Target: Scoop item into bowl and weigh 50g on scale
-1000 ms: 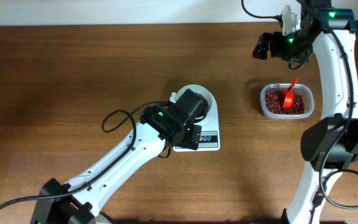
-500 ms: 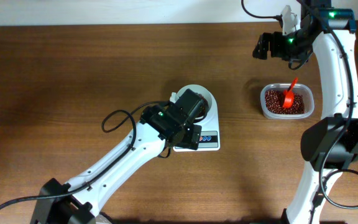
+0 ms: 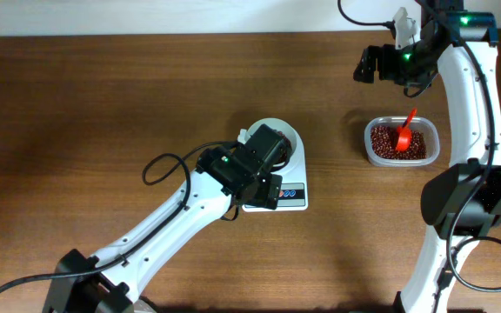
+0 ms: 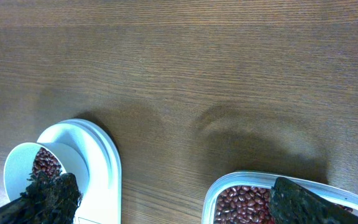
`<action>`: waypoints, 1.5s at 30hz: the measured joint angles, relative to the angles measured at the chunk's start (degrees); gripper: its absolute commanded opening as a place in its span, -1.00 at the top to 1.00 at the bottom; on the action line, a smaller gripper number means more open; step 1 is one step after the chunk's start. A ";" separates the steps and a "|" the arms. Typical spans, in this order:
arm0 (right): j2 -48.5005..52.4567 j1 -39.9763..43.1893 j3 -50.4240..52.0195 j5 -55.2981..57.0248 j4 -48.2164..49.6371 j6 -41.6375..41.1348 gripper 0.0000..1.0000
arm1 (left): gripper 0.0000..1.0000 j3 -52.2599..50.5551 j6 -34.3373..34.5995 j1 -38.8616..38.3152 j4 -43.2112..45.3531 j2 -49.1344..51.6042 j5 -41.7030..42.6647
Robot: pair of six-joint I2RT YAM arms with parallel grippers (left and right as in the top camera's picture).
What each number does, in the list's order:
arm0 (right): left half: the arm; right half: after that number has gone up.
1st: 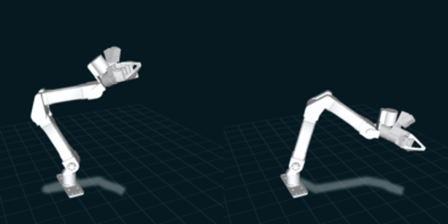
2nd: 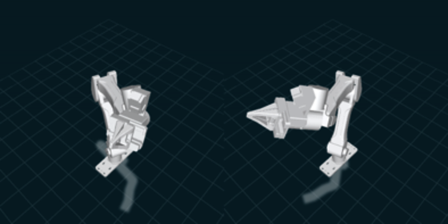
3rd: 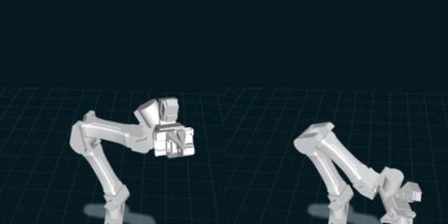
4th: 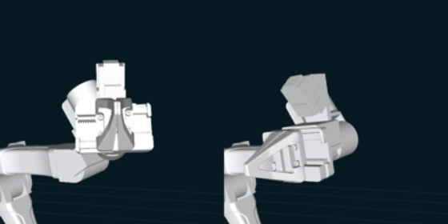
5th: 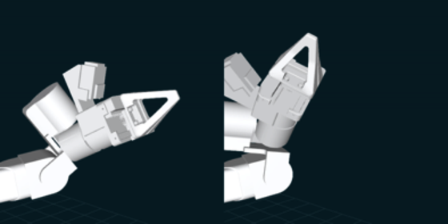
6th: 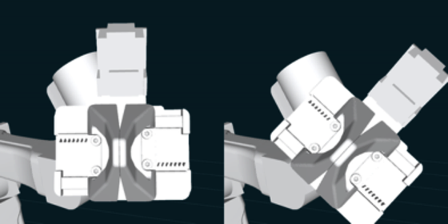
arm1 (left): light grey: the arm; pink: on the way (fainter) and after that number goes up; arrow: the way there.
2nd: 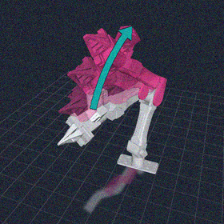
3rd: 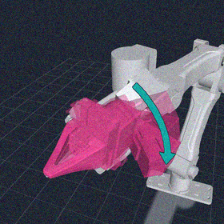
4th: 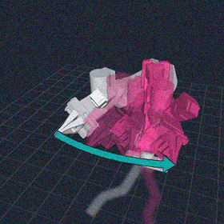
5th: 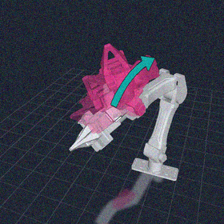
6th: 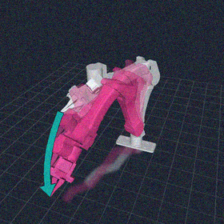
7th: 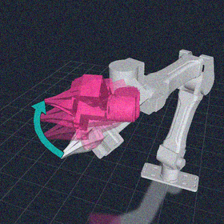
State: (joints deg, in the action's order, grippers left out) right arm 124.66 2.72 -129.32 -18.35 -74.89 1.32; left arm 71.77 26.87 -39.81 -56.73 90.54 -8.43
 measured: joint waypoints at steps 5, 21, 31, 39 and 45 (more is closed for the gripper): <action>0.00 0.00 0.00 0.00 0.00 0.00 -0.98 | -0.98 0.00 0.00 0.00 0.00 0.00 0.00; 0.00 0.00 0.00 0.00 0.00 0.02 -0.97 | -0.98 0.00 0.00 0.00 0.00 0.00 0.00; 0.00 0.00 0.00 0.00 0.00 0.04 -0.98 | -0.98 0.00 0.00 0.00 0.00 0.00 0.00; 0.00 0.00 0.00 0.00 0.02 0.00 -0.98 | -0.98 -0.22 0.00 0.00 5.60 -12.17 -3.04; 0.00 0.00 0.00 -0.02 0.04 0.02 -0.97 | -0.98 -2.49 0.00 0.90 6.27 -29.57 -6.25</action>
State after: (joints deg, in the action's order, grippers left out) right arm 124.66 2.72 -129.32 -18.37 -74.85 1.34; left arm 69.28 26.87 -38.92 -50.46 60.97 -14.68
